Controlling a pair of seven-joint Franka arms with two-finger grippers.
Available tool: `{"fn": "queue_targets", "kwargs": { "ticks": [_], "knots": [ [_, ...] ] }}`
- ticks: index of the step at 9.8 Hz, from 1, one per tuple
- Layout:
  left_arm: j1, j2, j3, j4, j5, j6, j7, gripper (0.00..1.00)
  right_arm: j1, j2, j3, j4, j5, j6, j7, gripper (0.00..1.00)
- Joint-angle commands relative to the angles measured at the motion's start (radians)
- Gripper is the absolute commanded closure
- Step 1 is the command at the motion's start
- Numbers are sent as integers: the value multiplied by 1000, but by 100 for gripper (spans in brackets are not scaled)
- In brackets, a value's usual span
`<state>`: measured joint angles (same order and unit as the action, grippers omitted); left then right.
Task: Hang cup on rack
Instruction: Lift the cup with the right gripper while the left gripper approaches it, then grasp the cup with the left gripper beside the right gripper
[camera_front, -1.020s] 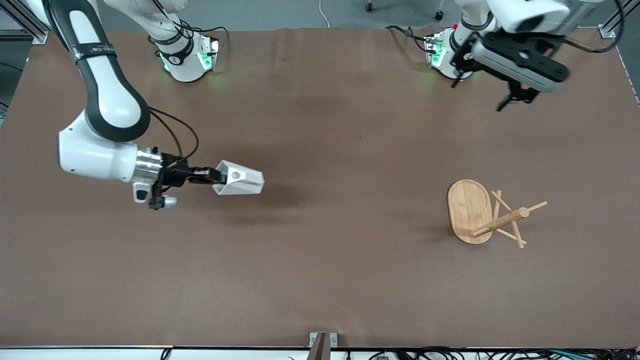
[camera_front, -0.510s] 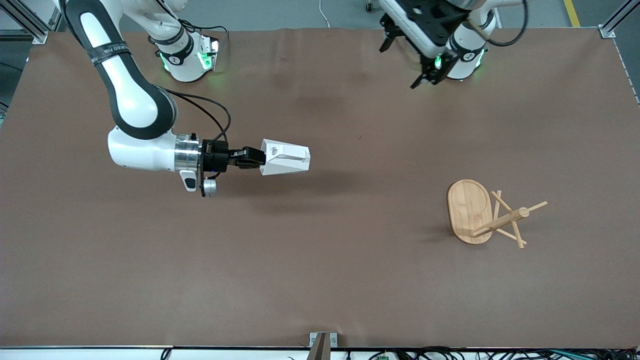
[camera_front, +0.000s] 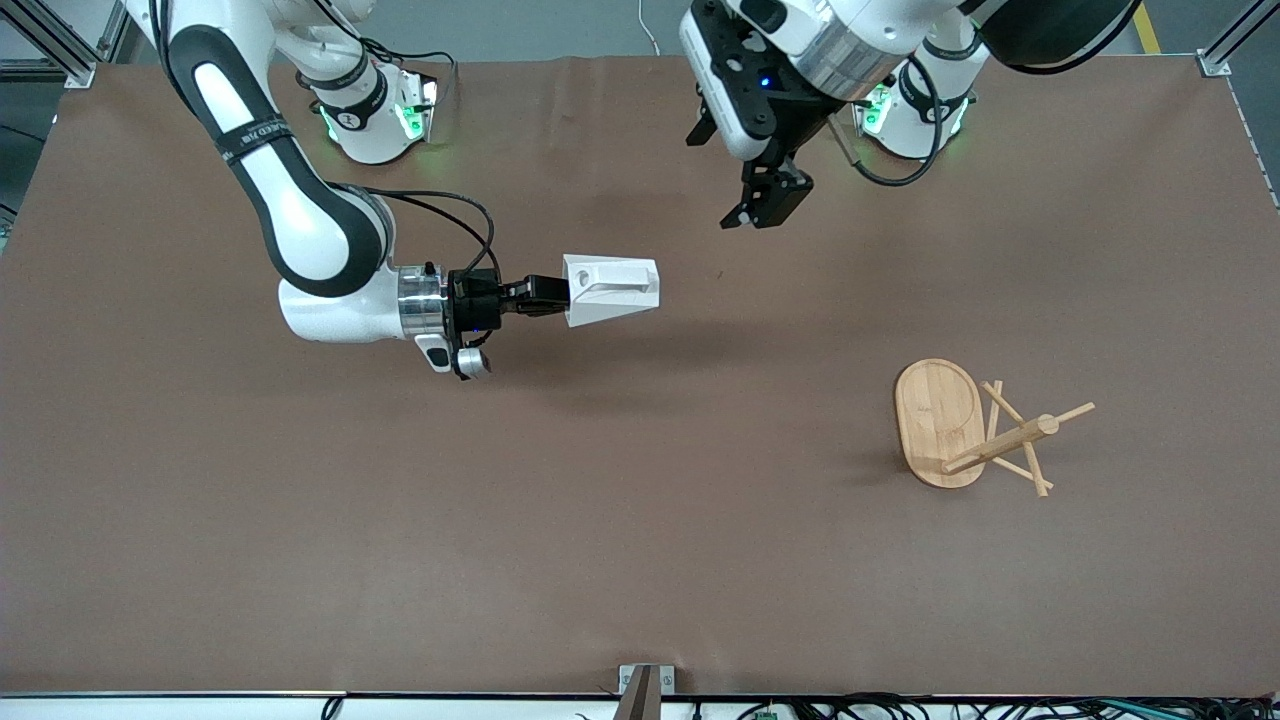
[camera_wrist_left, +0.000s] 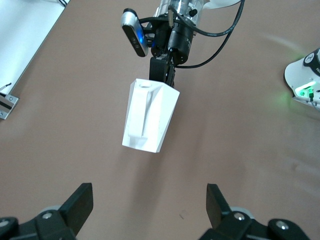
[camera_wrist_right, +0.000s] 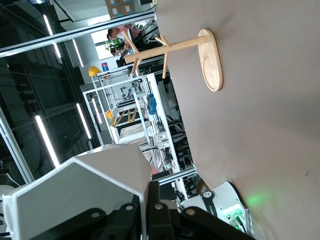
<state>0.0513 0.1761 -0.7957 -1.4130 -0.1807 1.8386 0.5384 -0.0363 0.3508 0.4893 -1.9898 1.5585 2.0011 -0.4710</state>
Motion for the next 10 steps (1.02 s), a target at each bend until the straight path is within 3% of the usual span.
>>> {"fn": "queue_targets", "kwargs": {
  "ticks": [1, 5, 10],
  "knots": [
    [-57, 80, -8, 25, 88, -2, 12, 0, -20, -1, 69, -12, 66, -1, -41, 100],
    [-134, 172, -2, 42, 177, 5, 5, 0, -20, 4, 74, -32, 72, 2, -101, 100],
    [-136, 220, -2, 37, 214, 2, 5, 0, -17, 4, 74, -32, 72, 8, -110, 100]
  ]
}}
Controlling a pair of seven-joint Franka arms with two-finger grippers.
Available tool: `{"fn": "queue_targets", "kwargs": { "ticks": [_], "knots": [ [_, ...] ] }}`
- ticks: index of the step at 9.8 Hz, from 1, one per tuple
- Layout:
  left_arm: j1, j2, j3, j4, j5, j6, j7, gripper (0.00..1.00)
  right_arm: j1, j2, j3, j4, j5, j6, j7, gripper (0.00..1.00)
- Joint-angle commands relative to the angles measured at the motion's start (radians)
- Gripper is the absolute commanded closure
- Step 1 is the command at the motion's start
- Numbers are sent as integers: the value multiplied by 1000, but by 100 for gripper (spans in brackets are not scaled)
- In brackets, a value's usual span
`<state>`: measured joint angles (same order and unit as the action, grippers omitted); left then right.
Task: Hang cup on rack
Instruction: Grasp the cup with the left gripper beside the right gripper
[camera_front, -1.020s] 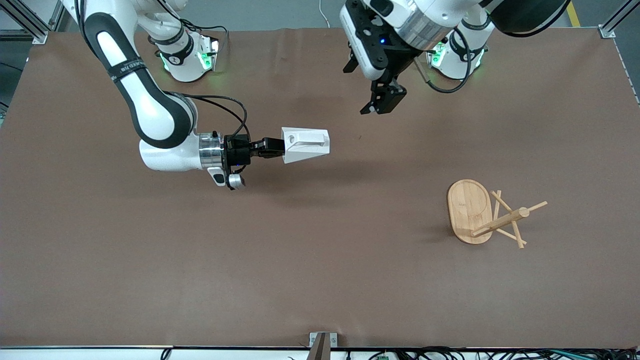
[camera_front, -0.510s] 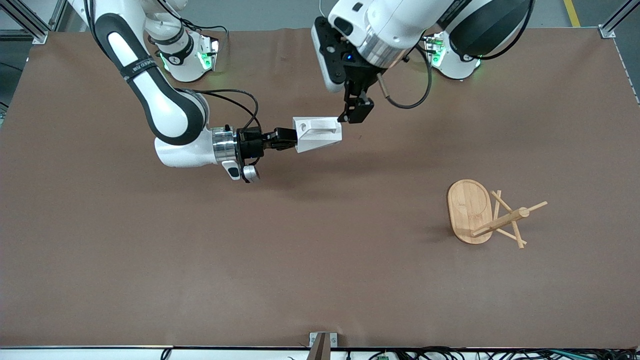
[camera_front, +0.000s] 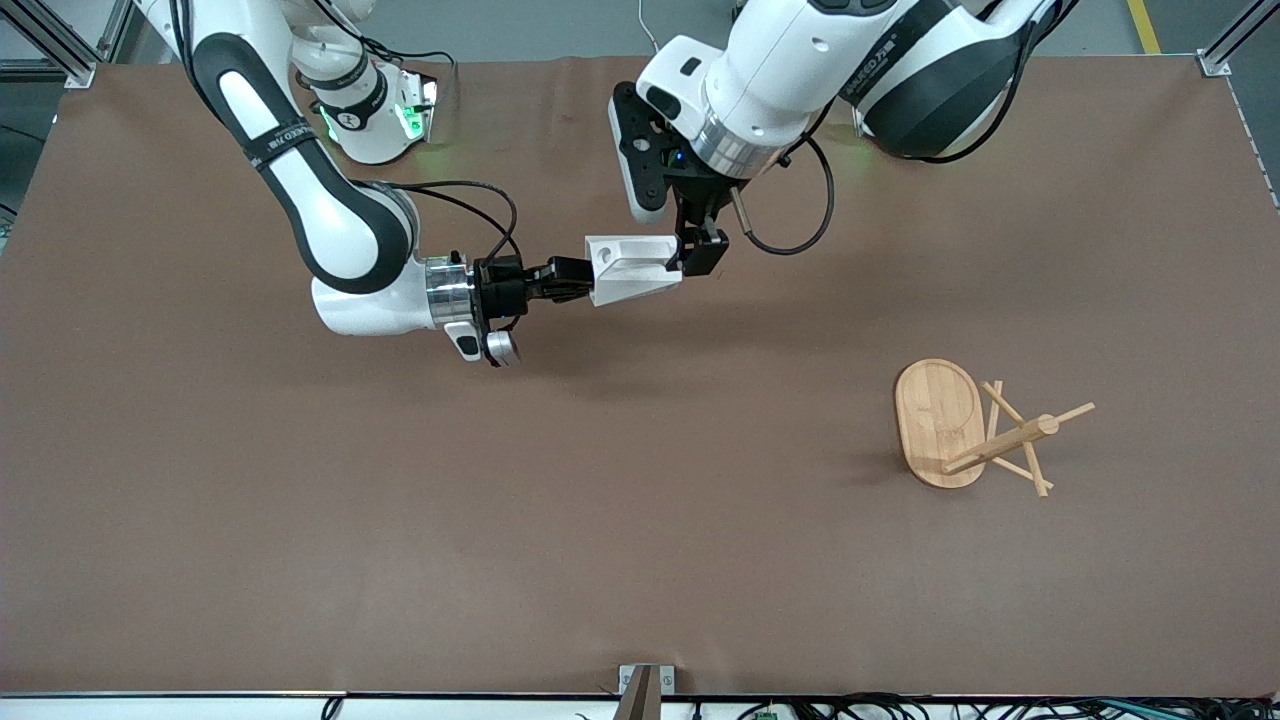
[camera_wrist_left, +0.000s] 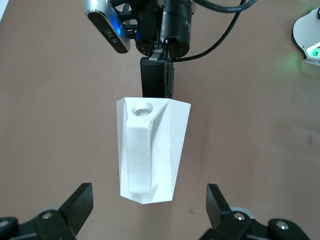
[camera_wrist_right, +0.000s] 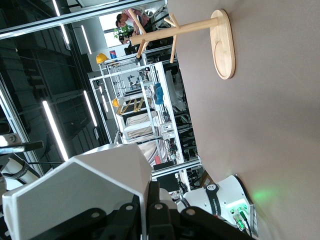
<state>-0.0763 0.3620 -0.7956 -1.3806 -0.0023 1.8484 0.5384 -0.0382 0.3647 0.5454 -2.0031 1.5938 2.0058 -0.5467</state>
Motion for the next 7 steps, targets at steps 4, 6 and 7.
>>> {"fn": "queue_targets", "kwargs": {
  "ticks": [4, 6, 7],
  "knots": [
    [-17, 70, -4, 3, 56, -8, 8, 0, -16, -10, 18, -23, 37, 7, -44, 100],
    [-28, 80, -4, -6, 54, -8, 8, 0, -12, -10, 19, -23, 37, 11, -44, 100],
    [-30, 87, -4, -11, 56, -8, 11, 0, -15, -10, 34, -23, 37, 30, -41, 100]
  ]
}}
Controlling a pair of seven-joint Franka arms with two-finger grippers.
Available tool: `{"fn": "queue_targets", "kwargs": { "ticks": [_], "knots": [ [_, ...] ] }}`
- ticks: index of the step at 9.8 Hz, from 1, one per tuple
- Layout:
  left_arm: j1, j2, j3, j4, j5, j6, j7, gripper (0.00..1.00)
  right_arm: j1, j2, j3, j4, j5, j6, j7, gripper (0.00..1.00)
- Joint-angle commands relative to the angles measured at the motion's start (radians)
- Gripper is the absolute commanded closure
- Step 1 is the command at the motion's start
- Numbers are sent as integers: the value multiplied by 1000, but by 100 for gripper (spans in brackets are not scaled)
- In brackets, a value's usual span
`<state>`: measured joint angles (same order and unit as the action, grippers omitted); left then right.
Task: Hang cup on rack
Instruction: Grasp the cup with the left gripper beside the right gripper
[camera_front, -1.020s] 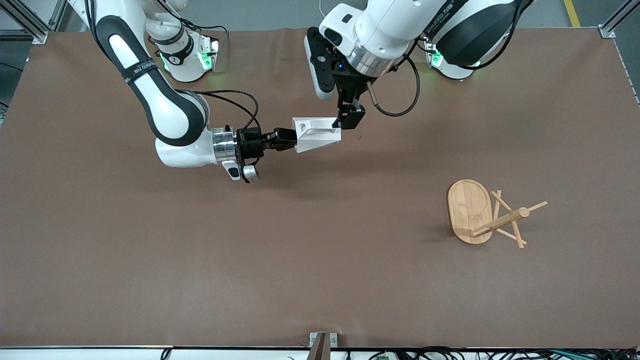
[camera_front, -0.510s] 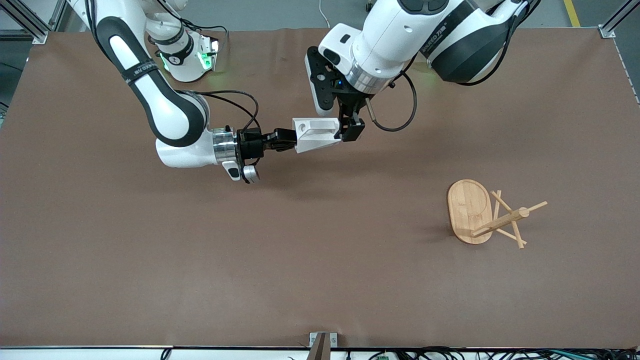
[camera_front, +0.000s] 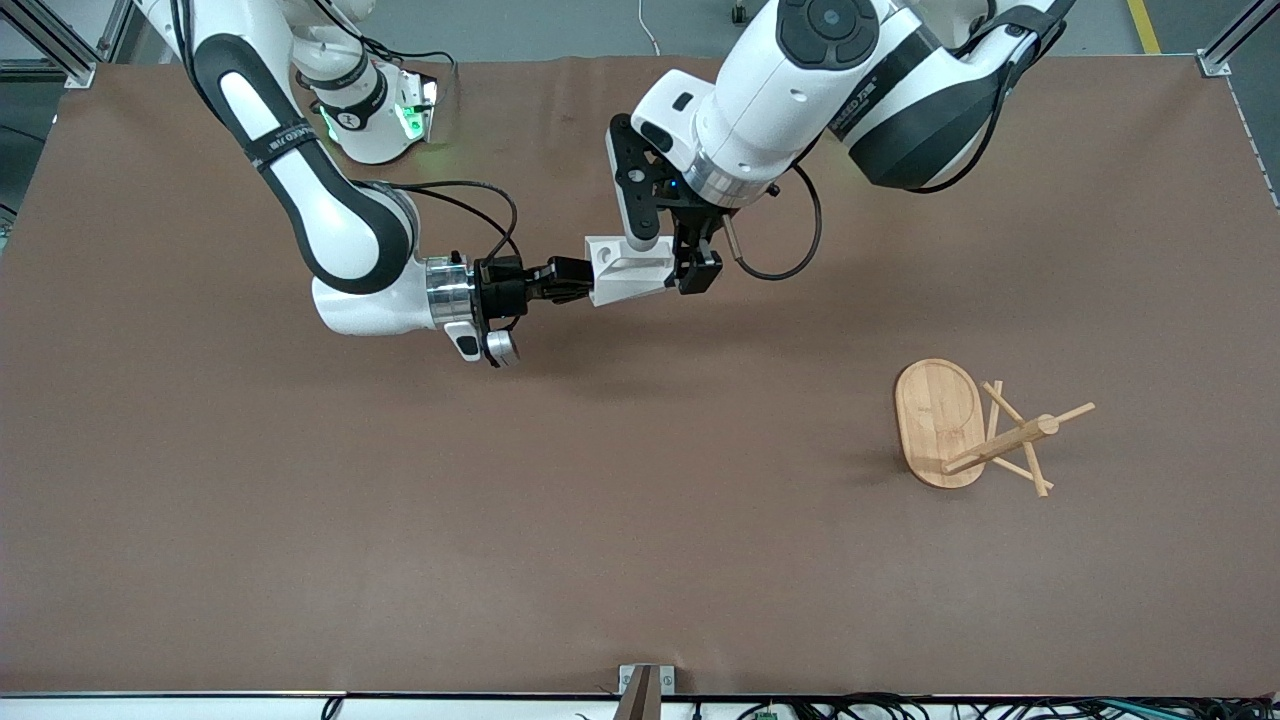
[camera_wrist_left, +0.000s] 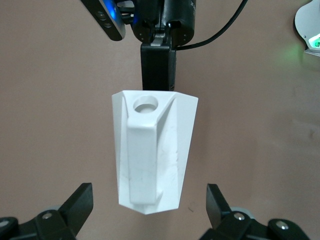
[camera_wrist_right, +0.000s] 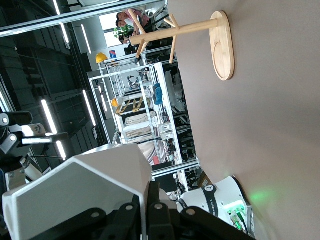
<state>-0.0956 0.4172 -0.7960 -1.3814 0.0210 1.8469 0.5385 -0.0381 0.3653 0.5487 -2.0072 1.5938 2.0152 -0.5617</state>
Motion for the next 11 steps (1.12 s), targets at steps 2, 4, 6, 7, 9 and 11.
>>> {"fn": "queue_targets", "kwargs": {
  "ticks": [2, 4, 6, 7, 9, 11],
  "knots": [
    [-12, 46, -3, -13, 34, -6, 12, 0, -20, -11, 46, -19, 38, 34, -26, 100],
    [-10, 49, -3, -16, 46, -6, 15, 0, -20, -12, 48, -19, 38, 34, -24, 100],
    [-7, 48, -3, -44, 54, -6, 15, 0, -22, -15, 48, -19, 38, 33, -23, 100],
    [-6, 45, -3, -60, 54, -6, 14, 0, -22, -17, 48, -19, 38, 33, -23, 100],
    [-6, 43, -3, -74, 54, -6, 12, 0, -22, -19, 50, -19, 38, 33, -23, 100],
    [-7, 45, -3, -74, 56, -6, 9, 15, -22, -20, 50, -19, 40, 33, -20, 100]
  ]
}}
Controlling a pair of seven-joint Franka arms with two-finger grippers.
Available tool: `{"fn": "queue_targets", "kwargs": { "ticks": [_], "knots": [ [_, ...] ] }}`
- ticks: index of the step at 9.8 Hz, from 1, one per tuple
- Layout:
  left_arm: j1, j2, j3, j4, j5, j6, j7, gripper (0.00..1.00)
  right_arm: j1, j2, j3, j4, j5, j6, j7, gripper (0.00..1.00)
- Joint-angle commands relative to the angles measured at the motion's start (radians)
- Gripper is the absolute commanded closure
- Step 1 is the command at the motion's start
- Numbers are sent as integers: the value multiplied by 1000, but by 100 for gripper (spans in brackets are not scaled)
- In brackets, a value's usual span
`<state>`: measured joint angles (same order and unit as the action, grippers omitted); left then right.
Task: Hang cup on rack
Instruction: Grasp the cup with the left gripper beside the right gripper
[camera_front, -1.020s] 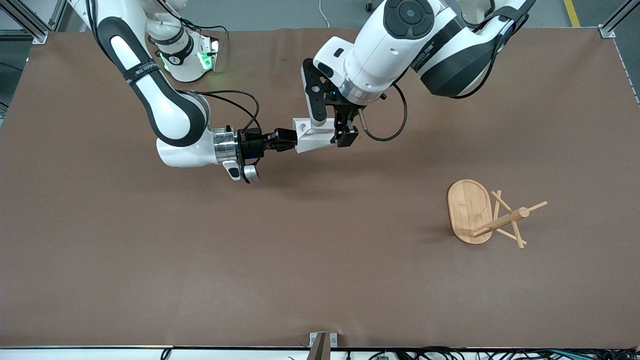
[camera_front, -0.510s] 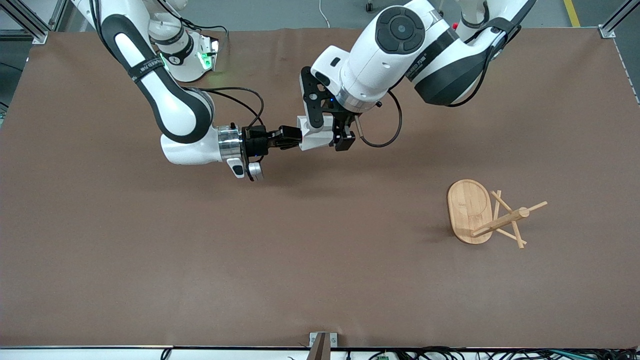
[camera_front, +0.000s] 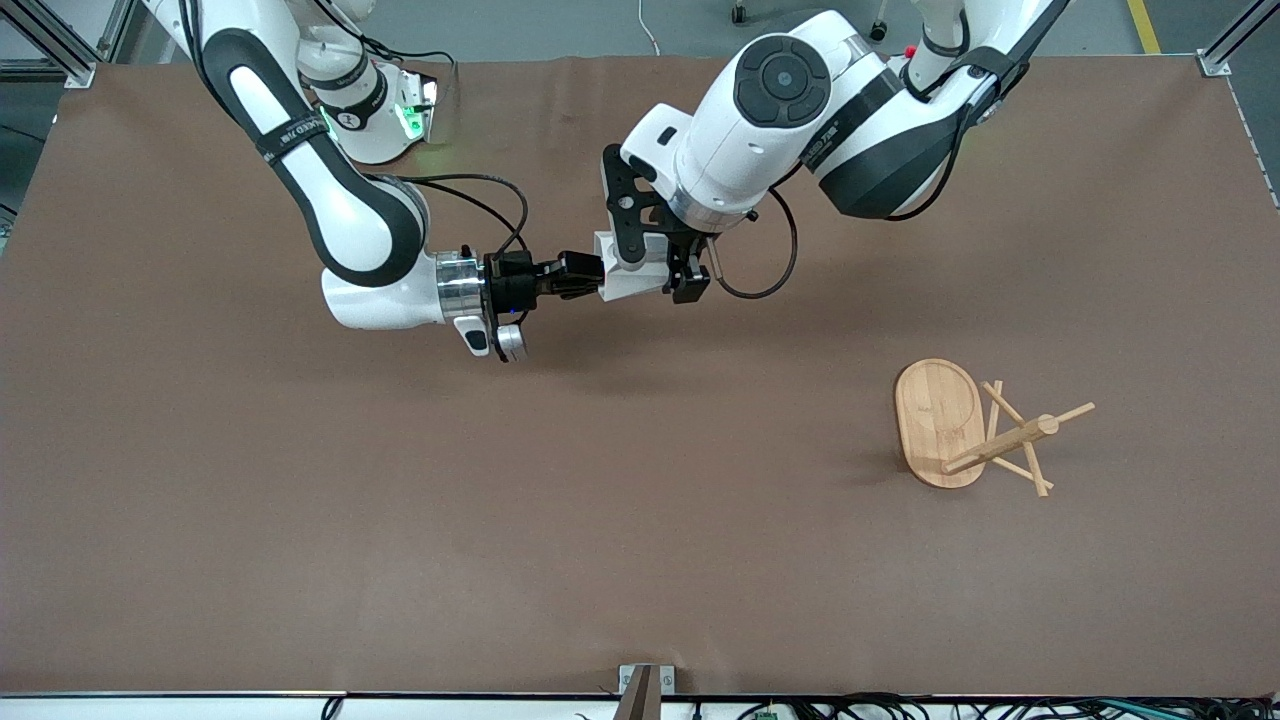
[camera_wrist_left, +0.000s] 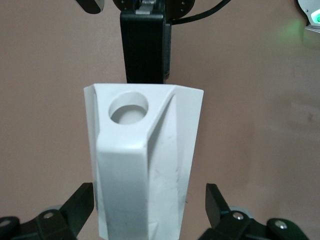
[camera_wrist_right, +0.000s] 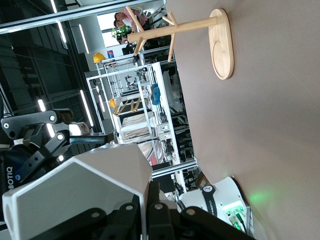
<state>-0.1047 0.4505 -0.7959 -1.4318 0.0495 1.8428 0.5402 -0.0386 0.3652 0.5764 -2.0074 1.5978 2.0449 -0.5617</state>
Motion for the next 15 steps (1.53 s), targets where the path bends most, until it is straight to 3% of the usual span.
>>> {"fn": "queue_targets", "kwargs": {
  "ticks": [1, 2, 5, 6, 7, 8, 11, 13, 14, 15],
  "knots": [
    [0, 11, -3, -24, 27, -2, 1, 52, -21, -22, 22, -19, 36, 3, -20, 100],
    [2, 11, -3, -24, 27, -4, 0, 81, -21, -22, 22, -19, 36, 3, -18, 100],
    [3, 2, -3, -16, 27, -10, -2, 97, -30, -25, 34, -18, 36, 1, -10, 98],
    [8, 1, -3, -15, 27, -11, 0, 97, -32, -25, 34, -17, 34, 0, -10, 70],
    [10, -9, -3, -16, 26, -11, 0, 97, -32, -25, 34, -17, 34, 0, -13, 4],
    [10, -9, -3, -16, 26, -11, 0, 97, -32, -25, 34, -17, 34, 0, -14, 0],
    [13, -10, -3, -16, 26, -11, 0, 97, -49, -37, 34, -19, 33, -8, -10, 0],
    [19, -12, -3, -16, 26, -16, -28, 97, -73, -138, 20, -37, 12, -11, 110, 0],
    [17, -15, -3, -16, 26, -25, -83, 97, -83, -164, -10, -36, -74, -37, 158, 0],
    [16, -25, -3, -16, 26, -28, -144, 97, -83, -193, -82, -34, -176, -102, 173, 0]
  ]
}}
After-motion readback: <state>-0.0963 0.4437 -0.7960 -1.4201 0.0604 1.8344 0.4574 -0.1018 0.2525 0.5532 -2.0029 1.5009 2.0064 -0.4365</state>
